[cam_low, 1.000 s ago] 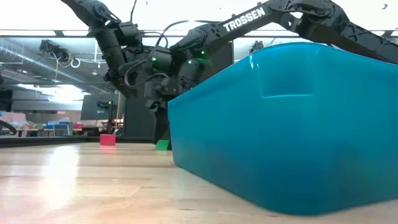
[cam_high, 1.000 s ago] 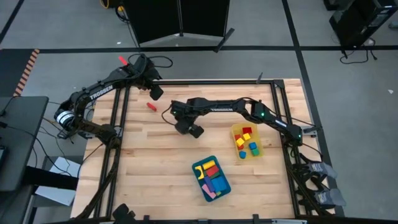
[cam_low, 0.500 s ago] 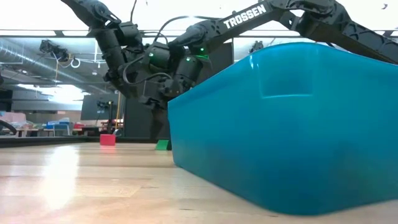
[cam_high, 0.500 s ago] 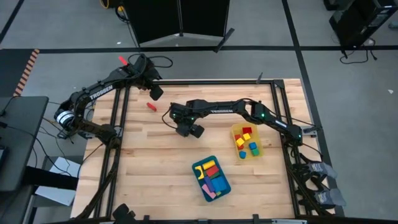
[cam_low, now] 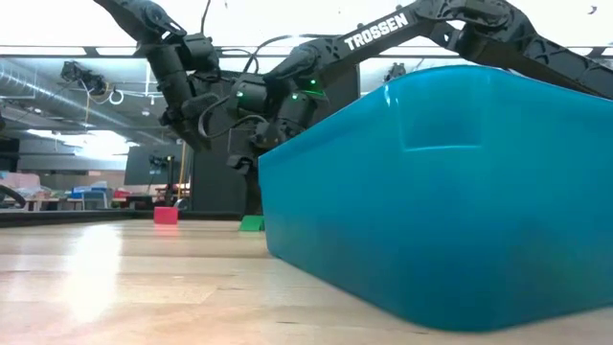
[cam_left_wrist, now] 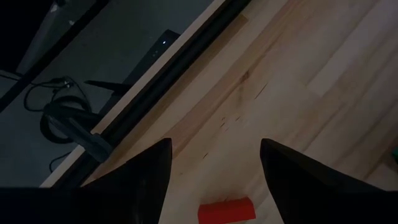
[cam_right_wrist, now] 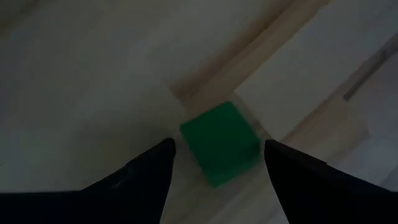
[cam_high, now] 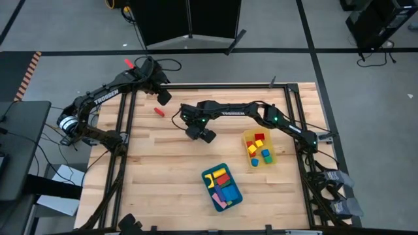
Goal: Sort blocks by size
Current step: Put the small green block into the yellow bin
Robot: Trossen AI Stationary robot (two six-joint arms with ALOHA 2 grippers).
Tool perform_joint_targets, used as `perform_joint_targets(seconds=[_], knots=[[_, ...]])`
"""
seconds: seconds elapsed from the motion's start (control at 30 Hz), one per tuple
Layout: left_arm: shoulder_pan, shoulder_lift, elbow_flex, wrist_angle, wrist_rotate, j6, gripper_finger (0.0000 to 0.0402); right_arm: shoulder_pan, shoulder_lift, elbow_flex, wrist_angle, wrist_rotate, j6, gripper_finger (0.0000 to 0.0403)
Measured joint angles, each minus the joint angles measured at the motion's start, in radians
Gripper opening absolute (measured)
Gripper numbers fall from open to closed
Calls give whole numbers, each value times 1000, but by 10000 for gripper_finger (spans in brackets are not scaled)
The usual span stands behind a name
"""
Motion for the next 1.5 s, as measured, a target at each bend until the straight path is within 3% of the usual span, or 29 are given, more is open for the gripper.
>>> perform_joint_targets(seconds=[0.6, 1.13, 1.5], knots=[[0, 0, 0, 0, 0, 0, 253, 15, 1, -3, -14, -59, 56, 170], [0, 0, 0, 0, 0, 0, 252, 47, 1, -3, 19, -49, 83, 208], [0, 0, 0, -1, 0, 0, 252, 52, 2, -3, 23, -122, 79, 161]])
